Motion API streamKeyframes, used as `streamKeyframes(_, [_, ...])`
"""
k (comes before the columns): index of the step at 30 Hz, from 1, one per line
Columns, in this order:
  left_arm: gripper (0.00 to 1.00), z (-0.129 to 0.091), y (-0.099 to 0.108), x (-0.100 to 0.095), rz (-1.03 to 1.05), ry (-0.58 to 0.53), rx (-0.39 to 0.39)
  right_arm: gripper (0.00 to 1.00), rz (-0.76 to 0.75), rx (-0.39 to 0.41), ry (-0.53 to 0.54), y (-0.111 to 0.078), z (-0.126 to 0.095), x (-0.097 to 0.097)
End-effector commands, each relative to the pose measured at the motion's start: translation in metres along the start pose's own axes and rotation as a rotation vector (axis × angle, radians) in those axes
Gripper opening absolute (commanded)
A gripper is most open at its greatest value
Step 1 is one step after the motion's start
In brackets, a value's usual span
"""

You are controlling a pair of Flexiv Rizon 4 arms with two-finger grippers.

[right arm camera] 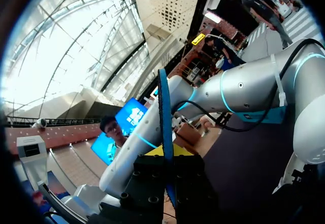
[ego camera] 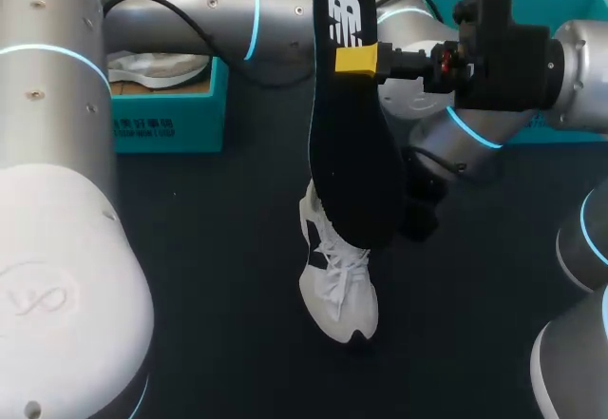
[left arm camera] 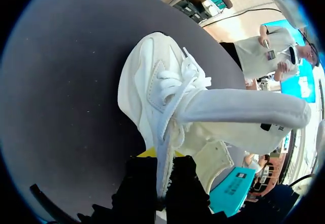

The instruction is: Take the shoe out of the shoebox, open the shoe tongue, remove and reinsert the insole, then place the shoe into the shoebox

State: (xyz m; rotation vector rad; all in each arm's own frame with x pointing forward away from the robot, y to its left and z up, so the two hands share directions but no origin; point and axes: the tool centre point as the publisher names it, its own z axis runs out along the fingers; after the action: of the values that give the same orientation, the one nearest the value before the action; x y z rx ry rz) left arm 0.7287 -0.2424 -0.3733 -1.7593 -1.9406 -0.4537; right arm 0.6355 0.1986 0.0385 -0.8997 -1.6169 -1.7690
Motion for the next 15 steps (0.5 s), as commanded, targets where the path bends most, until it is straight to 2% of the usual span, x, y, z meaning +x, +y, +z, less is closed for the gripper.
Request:
streamKeyframes(1, [0.0, 0.007, 0.001, -0.004, -0.004, 0.0, 0.016, 0.0, 0.001, -0.001, -0.001, 0.0, 0.004, -0.001])
streamKeyframes(6, [0.0, 0.013, 0.001, -0.011, -0.003, -0.001, 0.034, 0.0, 0.001, -0.001, -0.001, 0.0, 0.004, -0.001])
streamKeyframes(7, [0.25, 0.014, 0.001, -0.011, -0.002, -0.003, 0.037, 0.0, 0.001, -0.001, -0.001, 0.0, 0.004, -0.001])
streamKeyframes(8, [0.98, 0.013, 0.001, -0.009, 0.003, -0.011, 0.045, 0.0, 0.001, -0.001, -0.001, 0.0, 0.004, -0.001])
streamKeyframes(15, [1.0, -0.017, 0.011, 0.021, -0.003, -0.127, 0.02, 0.0, 0.001, -0.001, -0.001, 0.0, 0.004, -0.001])
